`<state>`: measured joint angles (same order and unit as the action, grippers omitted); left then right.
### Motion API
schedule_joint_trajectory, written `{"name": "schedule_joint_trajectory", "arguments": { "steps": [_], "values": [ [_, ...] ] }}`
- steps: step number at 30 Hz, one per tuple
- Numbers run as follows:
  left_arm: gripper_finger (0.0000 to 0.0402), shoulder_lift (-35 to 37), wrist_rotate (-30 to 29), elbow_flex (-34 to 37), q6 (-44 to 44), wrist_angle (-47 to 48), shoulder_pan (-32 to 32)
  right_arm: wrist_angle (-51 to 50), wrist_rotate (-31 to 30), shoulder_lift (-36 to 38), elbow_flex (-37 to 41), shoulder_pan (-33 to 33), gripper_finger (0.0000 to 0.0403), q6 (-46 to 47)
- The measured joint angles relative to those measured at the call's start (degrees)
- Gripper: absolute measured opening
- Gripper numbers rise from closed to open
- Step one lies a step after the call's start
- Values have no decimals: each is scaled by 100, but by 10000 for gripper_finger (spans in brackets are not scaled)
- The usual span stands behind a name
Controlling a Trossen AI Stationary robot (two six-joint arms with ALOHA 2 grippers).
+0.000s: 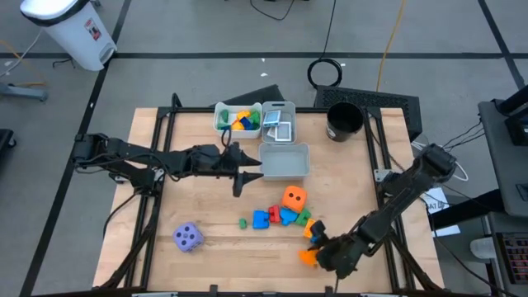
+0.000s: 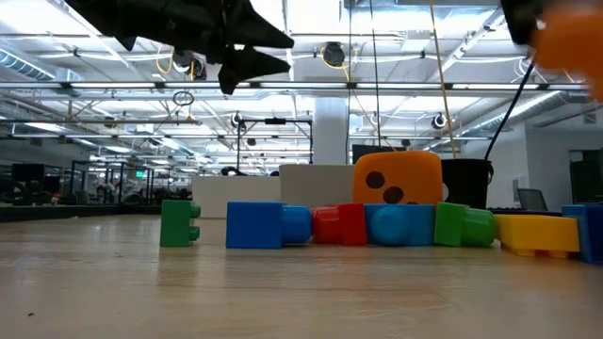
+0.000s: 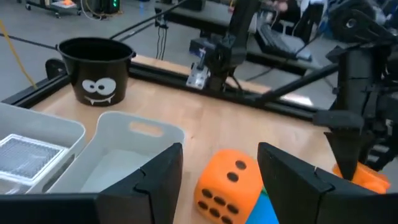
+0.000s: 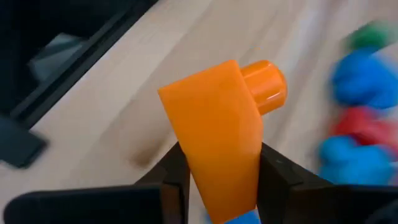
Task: Pick & Place Toys
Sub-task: Put the orange game piece into the white bin
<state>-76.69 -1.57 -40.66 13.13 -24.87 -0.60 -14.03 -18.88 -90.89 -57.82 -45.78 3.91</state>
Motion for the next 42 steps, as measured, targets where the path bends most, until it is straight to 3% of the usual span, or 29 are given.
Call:
{"name": "schedule_joint_trajectory", "arguments": {
  "steps": [3, 9, 14, 22, 27, 34, 38, 42],
  "values": [
    [214, 0, -3, 0, 154, -214, 0, 1, -894, 437, 0, -2, 90, -270],
    [214, 0, -157, 0, 524, -635, 1, 16, -3331, 967, 135, 209, 101, -977],
    [214, -137, -195, 2, 653, -1059, 0, 495, -4249, 1018, 584, 798, 93, -1602],
    [220, -509, -681, -1, 324, -1283, -20, 2484, -4299, 1018, 1069, 1920, 95, -3753],
    [275, -702, -683, -359, 315, -1206, -192, 3422, -4291, 1018, 1194, 2496, 95, -4822],
    [358, -1183, -580, -1052, -308, -712, -359, 4110, -4408, 1018, 1274, 3146, 95, -5586],
    [376, -1483, -594, -1448, -453, -733, -514, 4502, -4356, 1018, 1279, 3401, 95, -5885],
    [378, -1751, -569, -1819, -410, -617, -663, 4866, -3857, 1016, 1279, 3611, 95, -5999]
  ]
}}
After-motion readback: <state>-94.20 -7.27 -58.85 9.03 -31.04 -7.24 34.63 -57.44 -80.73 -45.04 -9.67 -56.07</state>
